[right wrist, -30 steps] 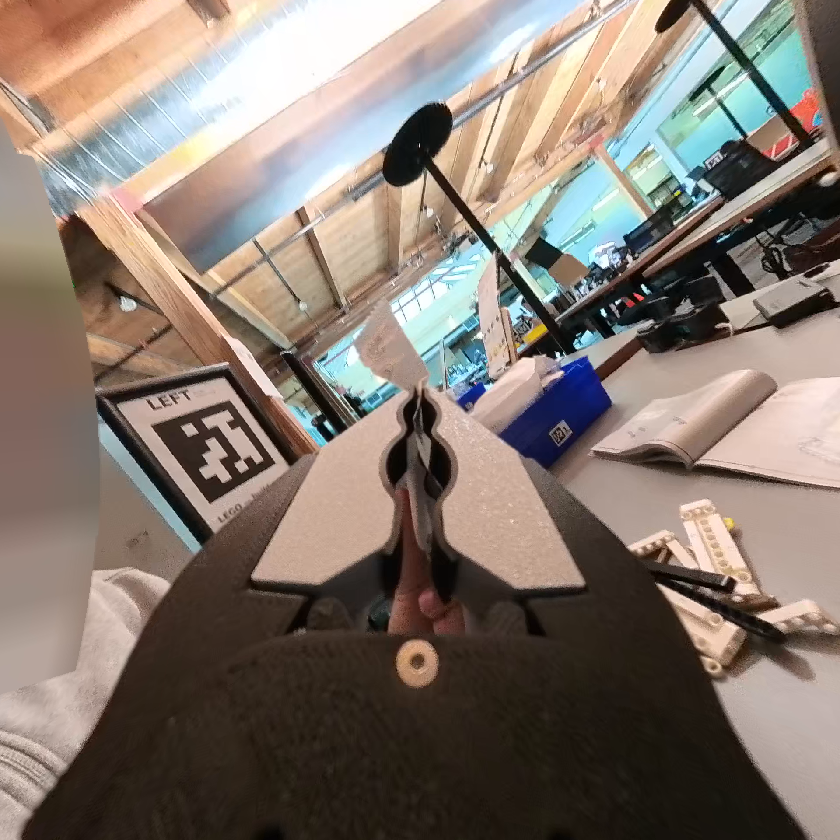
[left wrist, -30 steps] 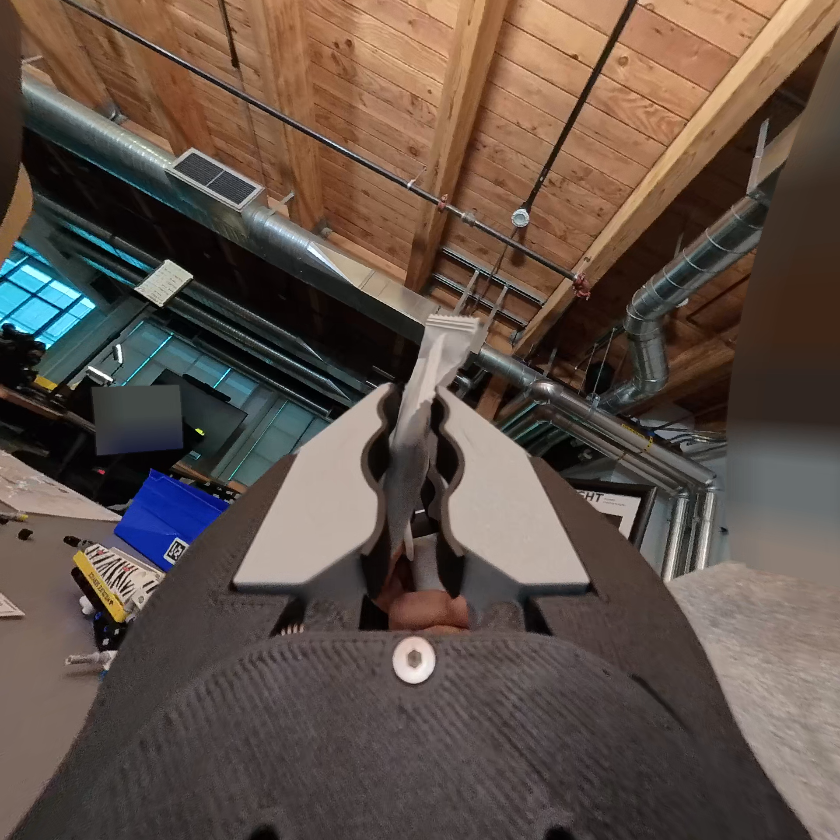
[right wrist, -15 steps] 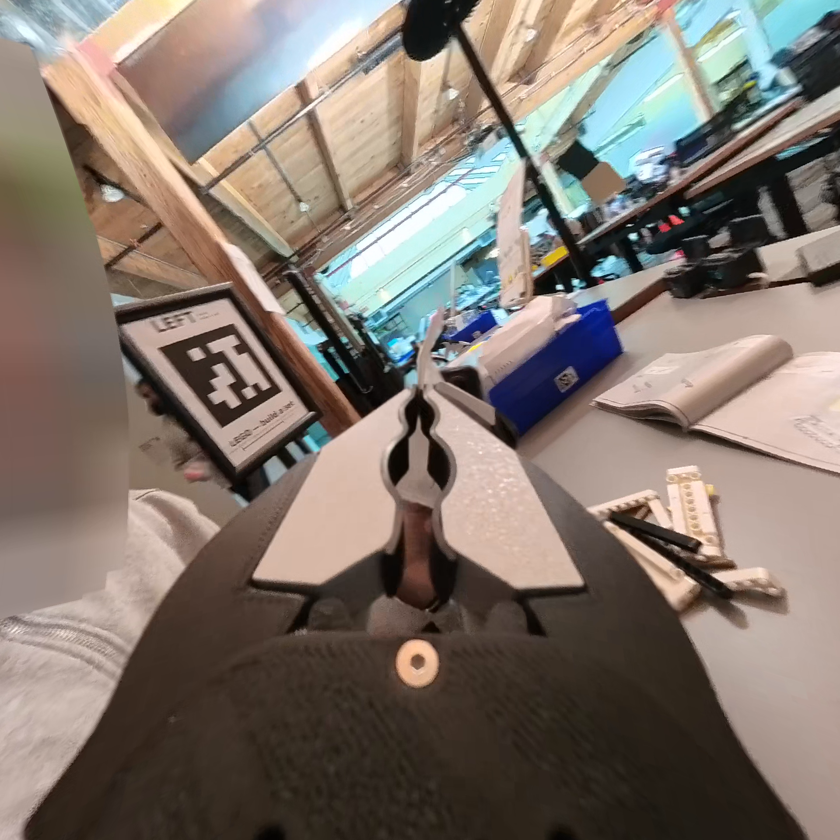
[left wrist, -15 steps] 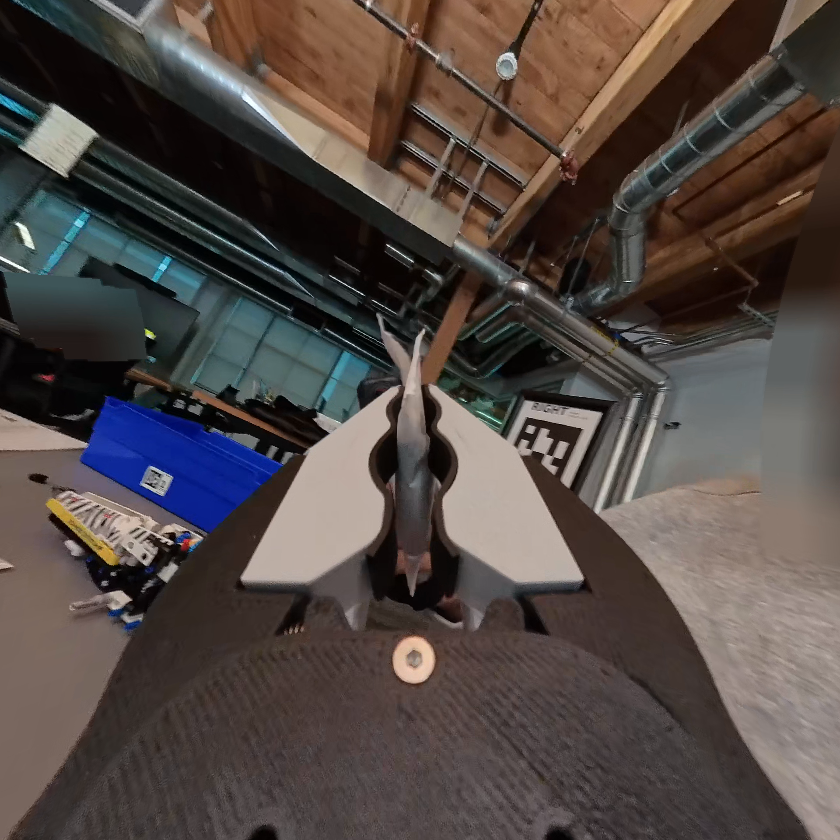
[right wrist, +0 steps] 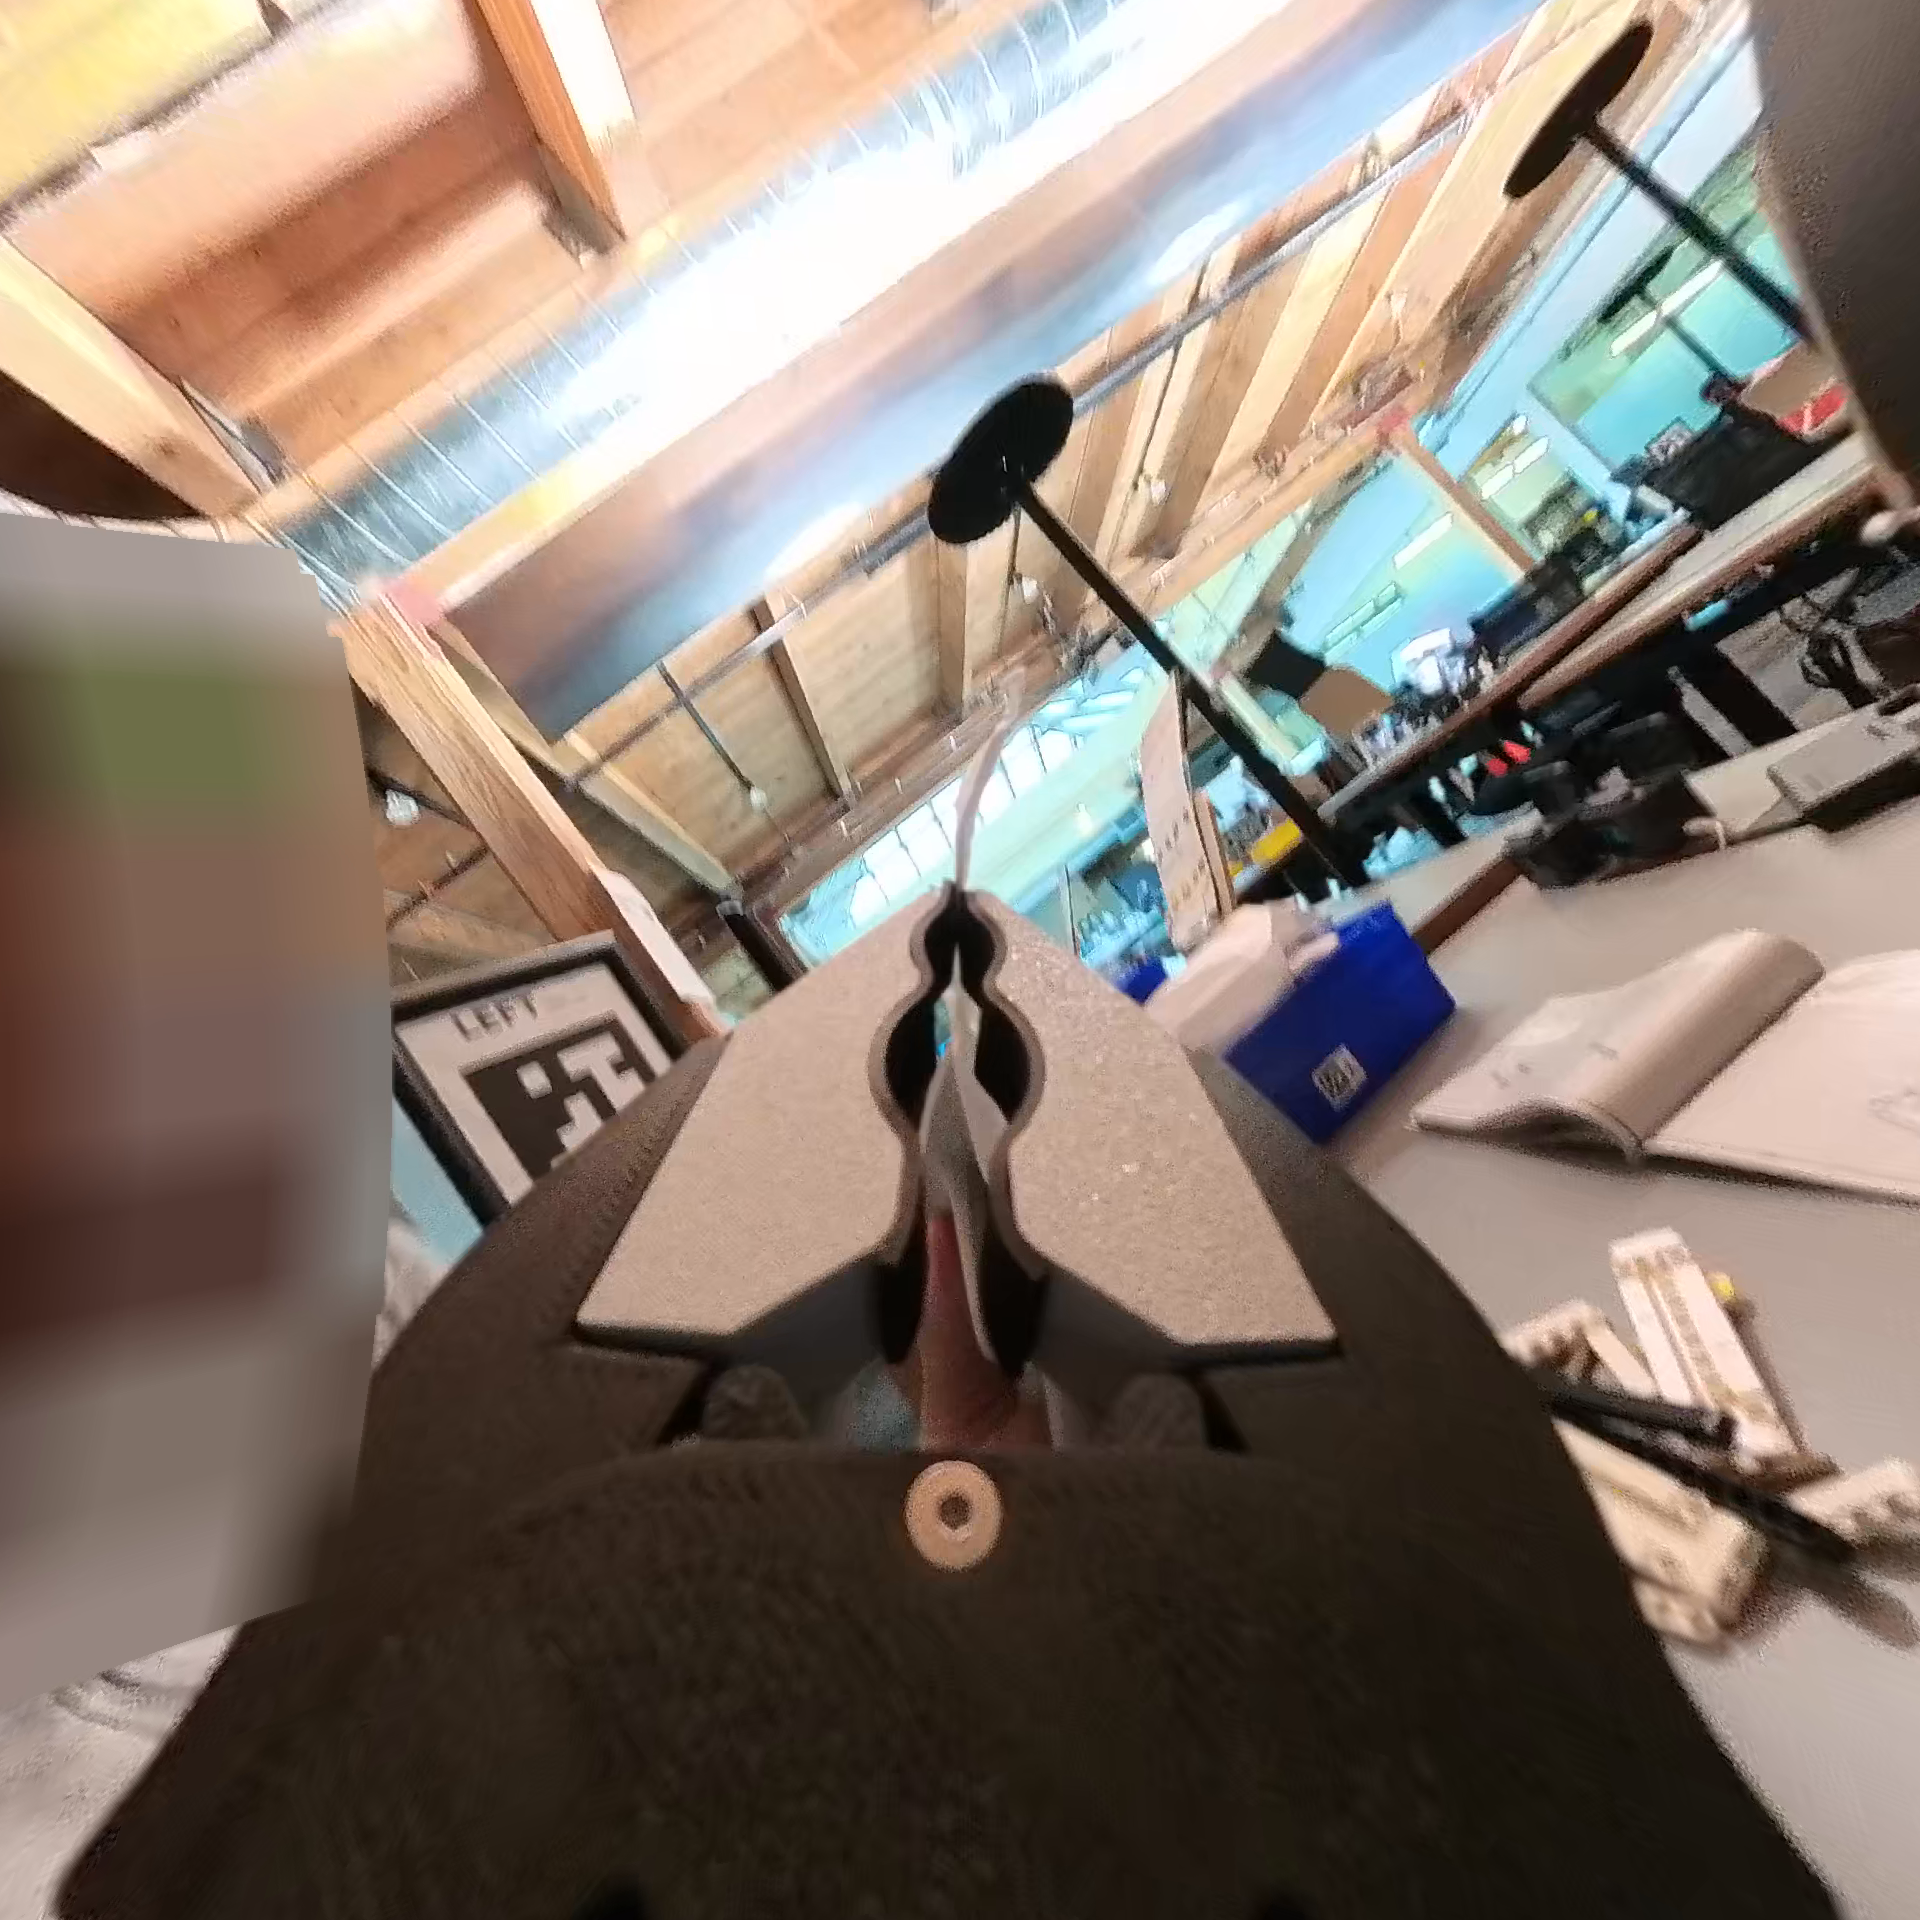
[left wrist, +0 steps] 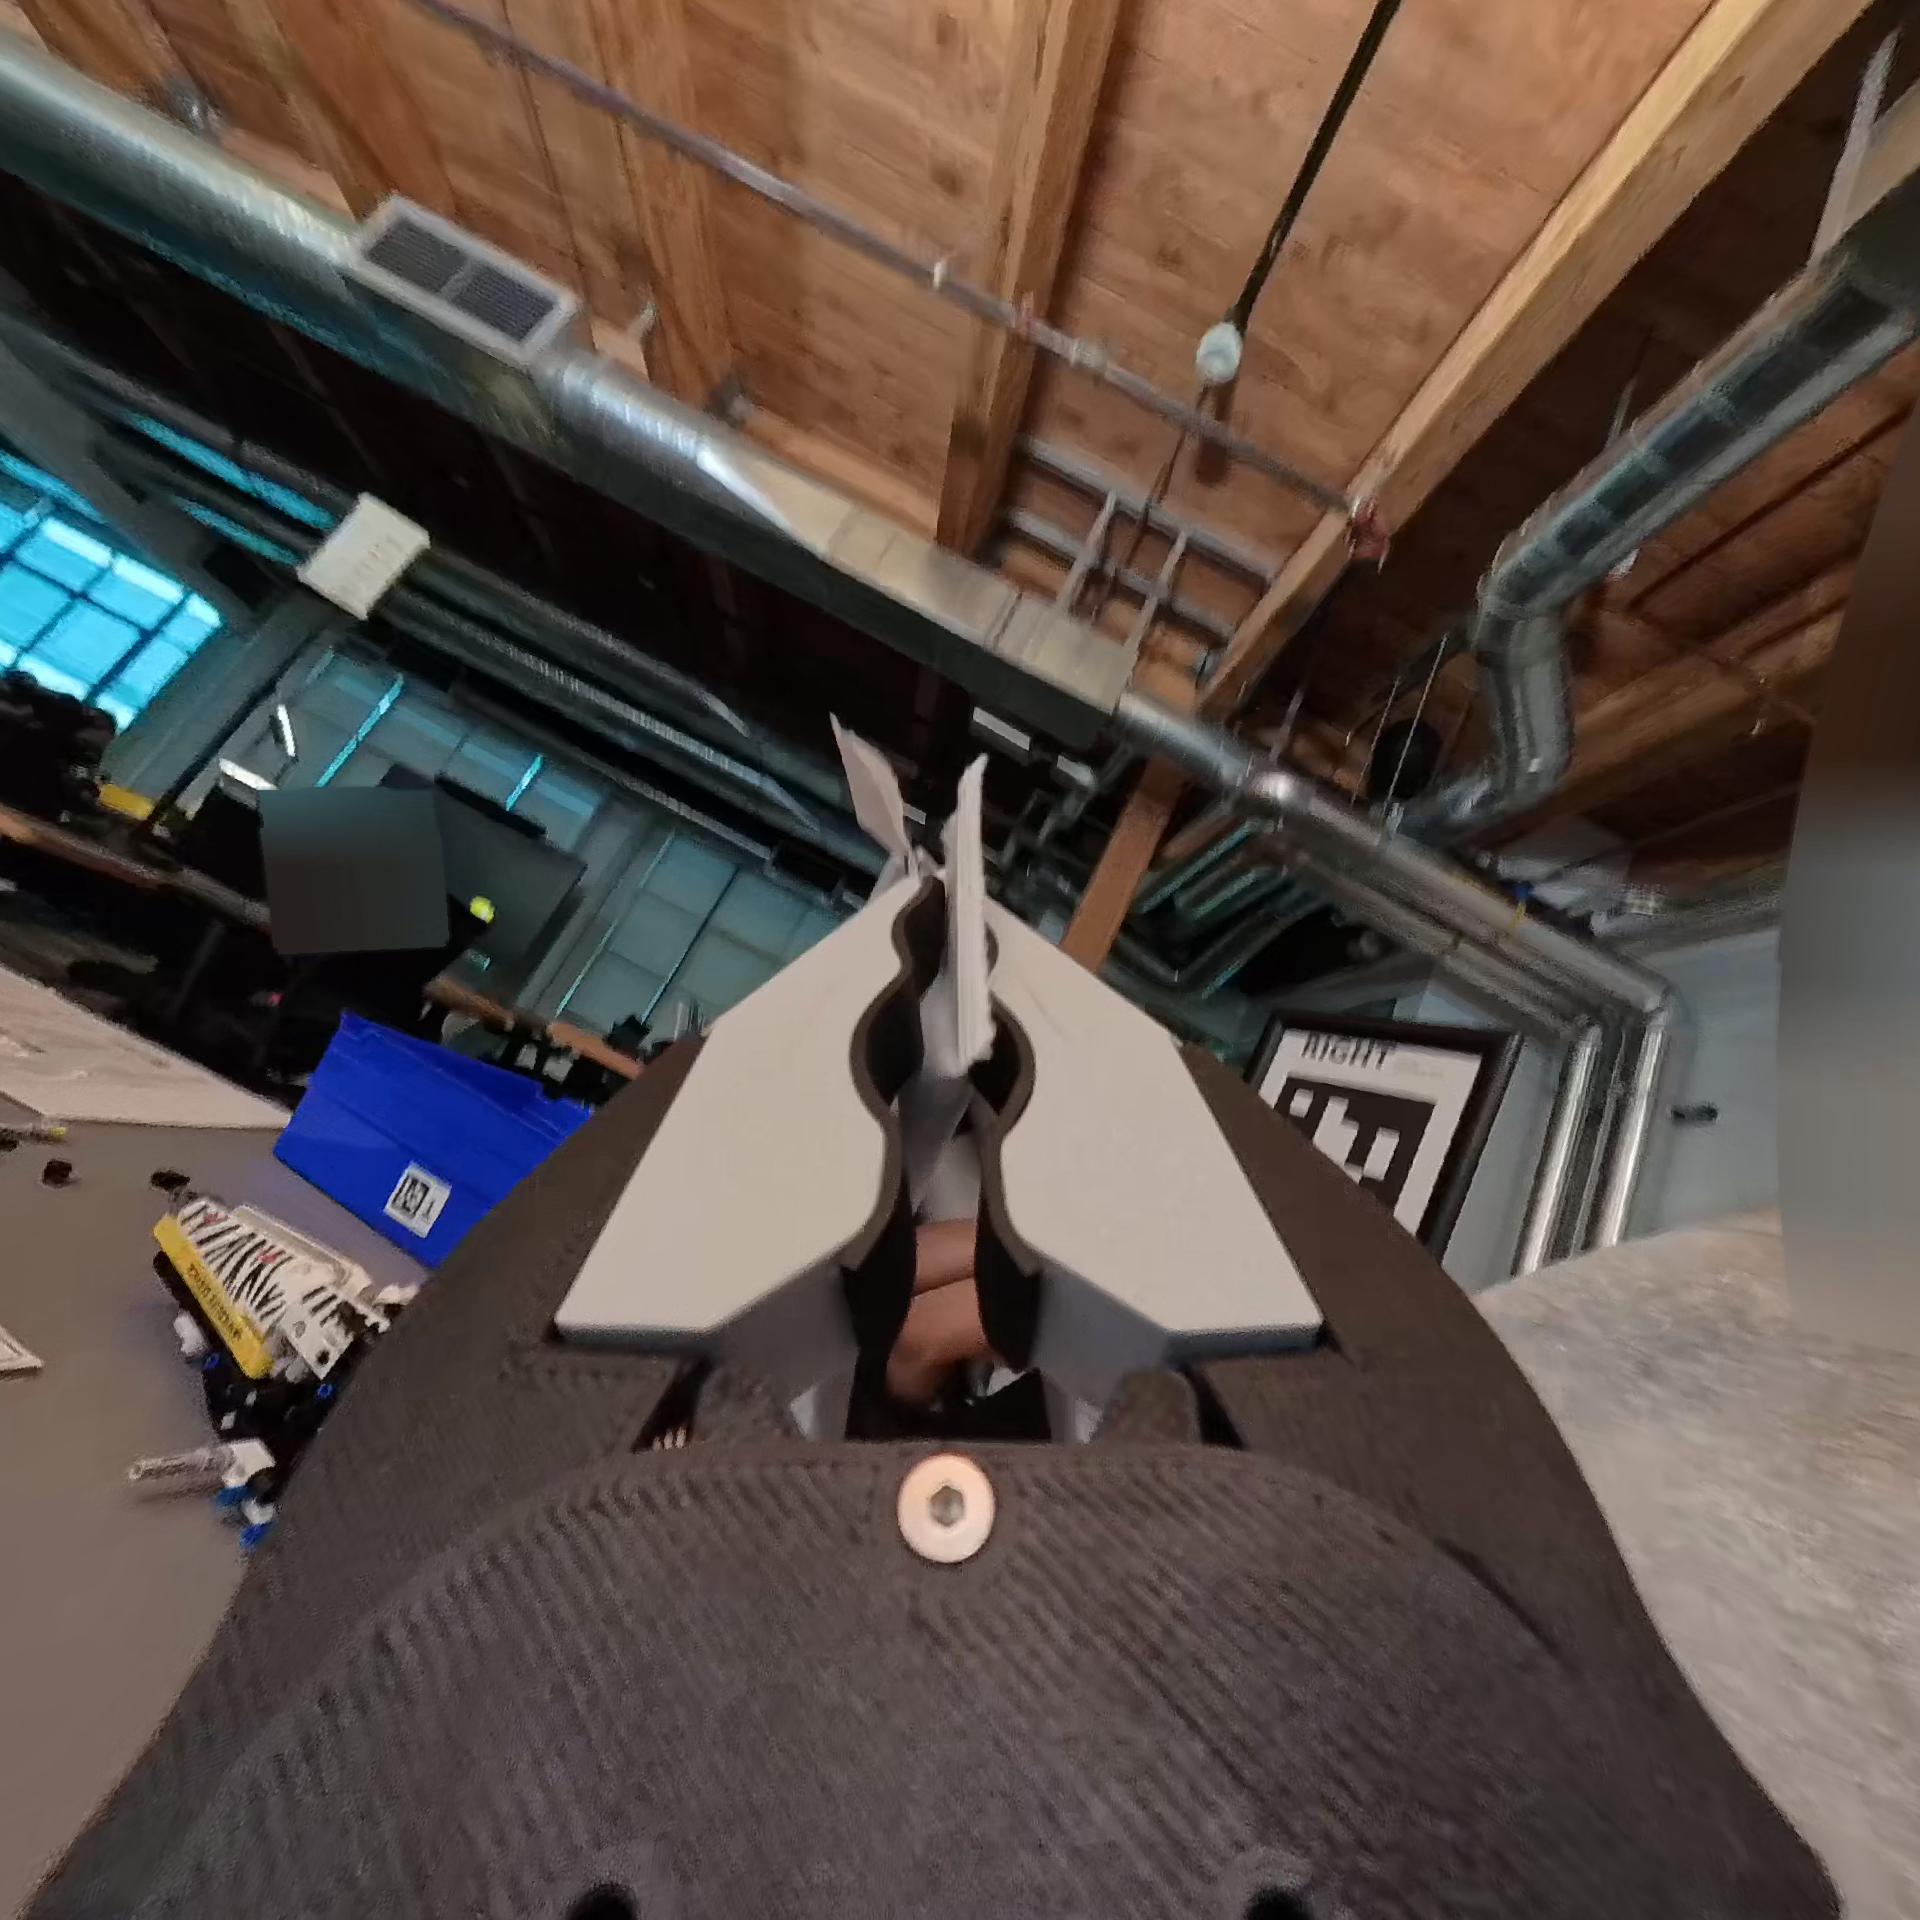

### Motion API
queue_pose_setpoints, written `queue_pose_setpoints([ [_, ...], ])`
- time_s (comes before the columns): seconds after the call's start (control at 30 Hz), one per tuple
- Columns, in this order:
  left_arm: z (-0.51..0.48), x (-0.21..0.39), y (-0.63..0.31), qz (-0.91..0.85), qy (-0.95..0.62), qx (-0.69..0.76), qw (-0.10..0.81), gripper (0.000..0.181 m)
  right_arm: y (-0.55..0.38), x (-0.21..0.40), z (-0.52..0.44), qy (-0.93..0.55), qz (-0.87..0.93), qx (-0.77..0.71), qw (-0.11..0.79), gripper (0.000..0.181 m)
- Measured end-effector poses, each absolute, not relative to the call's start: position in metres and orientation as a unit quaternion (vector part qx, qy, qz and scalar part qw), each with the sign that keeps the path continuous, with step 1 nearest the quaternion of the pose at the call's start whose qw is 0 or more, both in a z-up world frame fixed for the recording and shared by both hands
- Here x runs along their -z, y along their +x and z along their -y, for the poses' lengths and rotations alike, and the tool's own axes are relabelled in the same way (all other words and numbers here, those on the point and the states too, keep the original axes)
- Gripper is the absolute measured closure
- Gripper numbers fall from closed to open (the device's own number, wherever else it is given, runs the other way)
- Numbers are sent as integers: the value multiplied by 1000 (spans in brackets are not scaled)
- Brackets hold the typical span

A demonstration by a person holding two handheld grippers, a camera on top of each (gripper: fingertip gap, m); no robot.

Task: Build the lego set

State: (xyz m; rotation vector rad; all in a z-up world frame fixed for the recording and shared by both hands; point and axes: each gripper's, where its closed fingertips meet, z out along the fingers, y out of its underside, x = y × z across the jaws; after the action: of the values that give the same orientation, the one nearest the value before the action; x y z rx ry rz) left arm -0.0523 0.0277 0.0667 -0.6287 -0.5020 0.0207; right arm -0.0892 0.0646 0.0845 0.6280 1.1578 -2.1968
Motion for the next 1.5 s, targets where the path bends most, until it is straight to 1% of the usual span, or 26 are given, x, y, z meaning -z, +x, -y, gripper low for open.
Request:
queue_pose_setpoints([
  [0.07, -18, -66, -53, 250, -290, -12, 924, 181, -99, -89, -76, 244, -416, 829, 284, 181],
  [0.17, -20, -68, -52, 239, -302, -21, 923, 181, -95, -92, -76, 229, -449, 831, 235, 181],
  [0.23, -23, -69, -51, 240, -299, -14, 923, 181, -96, -96, -79, 229, -447, 834, 228, 181],
  [0.37, -26, -66, -52, 256, -287, -9, 923, 181, -105, -93, -83, 248, -415, 833, 268, 181],
  [0.57, -31, -67, -49, 248, -292, -4, 924, 181, -105, -96, -88, 250, -395, 838, 282, 181],
  [0.63, -24, -72, -43, 243, -259, -5, 935, 181, -120, -107, -114, 261, -331, 860, 287, 181],
  [0.67, -9, -74, -42, 248, -221, -6, 943, 181, -136, -113, -143, 273, -281, 877, 280, 181],
  [0.7, 1, -74, -45, 256, -215, -7, 942, 181, -148, -114, -165, 282, -280, 881, 255, 181],
  [0.77, 12, -76, -48, 251, -226, -21, 941, 181, -156, -113, -190, 294, -331, 880, 170, 181],
  [0.87, 22, -77, -50, 249, -223, -38, 942, 181, -141, -117, -192, 278, -395, 869, 107, 181],
  [0.93, 20, -75, -51, 249, -234, -56, 938, 181, -135, -117, -176, 262, -440, 855, 86, 181],
  [1.13, 31, -63, -60, 266, -252, -110, 924, 181, -100, -138, -100, 173, -505, 837, 117, 181],
  [1.33, 75, -47, -74, 309, -245, -176, 902, 181, -45, -171, 19, 30, -613, 775, 150, 181],
  [1.4, 88, -43, -76, 320, -251, -199, 892, 181, -24, -173, 70, -25, -655, 739, 156, 181],
  [1.5, 106, -33, -83, 347, -259, -243, 868, 181, 6, -167, 148, -103, -696, 677, 216, 181],
])
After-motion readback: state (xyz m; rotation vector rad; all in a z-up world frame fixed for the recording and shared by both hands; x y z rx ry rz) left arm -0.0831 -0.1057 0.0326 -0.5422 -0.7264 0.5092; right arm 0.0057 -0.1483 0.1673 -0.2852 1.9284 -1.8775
